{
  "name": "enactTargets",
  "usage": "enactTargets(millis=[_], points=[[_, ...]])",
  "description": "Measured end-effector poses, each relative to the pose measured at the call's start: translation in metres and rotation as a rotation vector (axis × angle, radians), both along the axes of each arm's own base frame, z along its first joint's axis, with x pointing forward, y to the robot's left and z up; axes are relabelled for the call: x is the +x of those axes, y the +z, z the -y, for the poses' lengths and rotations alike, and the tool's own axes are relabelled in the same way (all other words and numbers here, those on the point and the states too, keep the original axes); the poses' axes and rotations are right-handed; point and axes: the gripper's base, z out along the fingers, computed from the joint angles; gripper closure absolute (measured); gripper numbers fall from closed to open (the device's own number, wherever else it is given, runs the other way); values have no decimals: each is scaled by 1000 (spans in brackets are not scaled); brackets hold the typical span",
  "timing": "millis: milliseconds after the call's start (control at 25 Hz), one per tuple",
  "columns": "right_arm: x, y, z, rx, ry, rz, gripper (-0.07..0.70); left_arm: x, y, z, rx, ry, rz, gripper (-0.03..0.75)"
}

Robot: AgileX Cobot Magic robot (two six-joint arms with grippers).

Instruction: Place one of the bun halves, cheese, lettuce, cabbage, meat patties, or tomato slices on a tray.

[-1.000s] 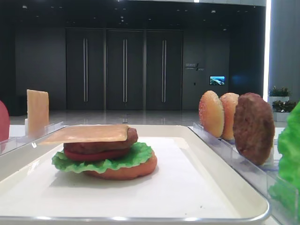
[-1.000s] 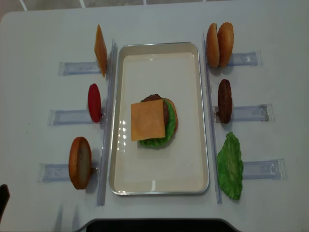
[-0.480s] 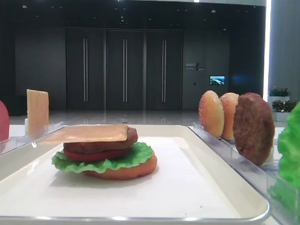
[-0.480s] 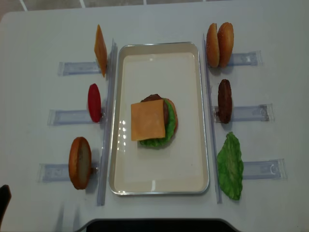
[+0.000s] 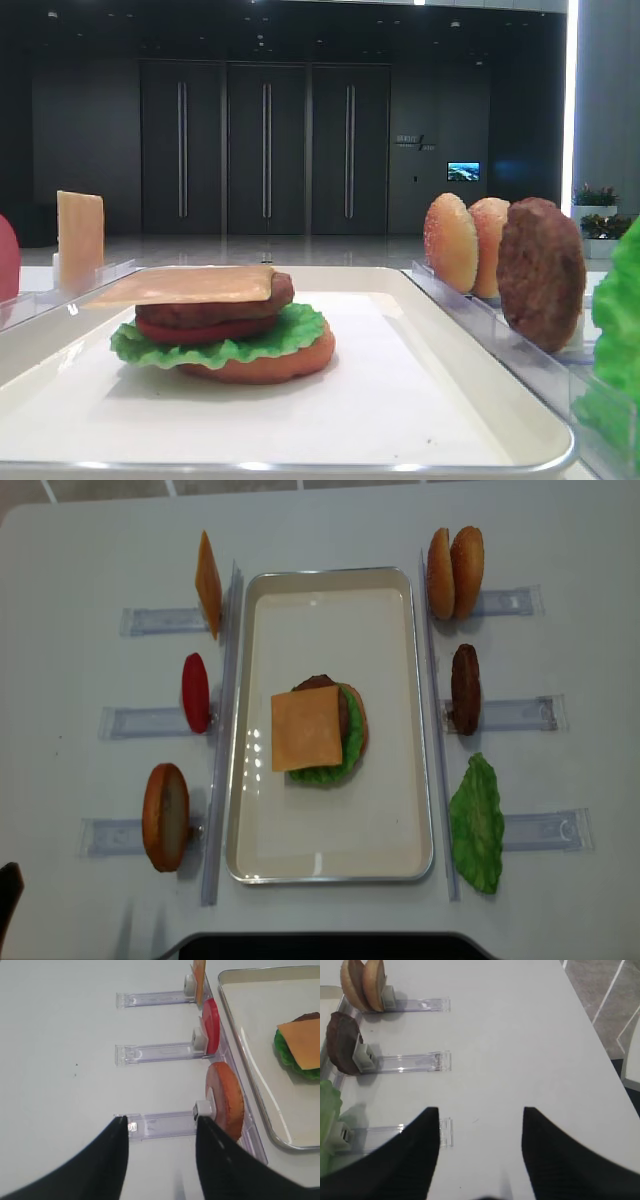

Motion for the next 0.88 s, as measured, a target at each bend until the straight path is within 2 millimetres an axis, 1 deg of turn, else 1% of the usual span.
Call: enactTargets(millis=[880], points=[[0, 0, 0, 0, 0, 0, 273, 0, 0, 0, -1, 16, 0, 377]])
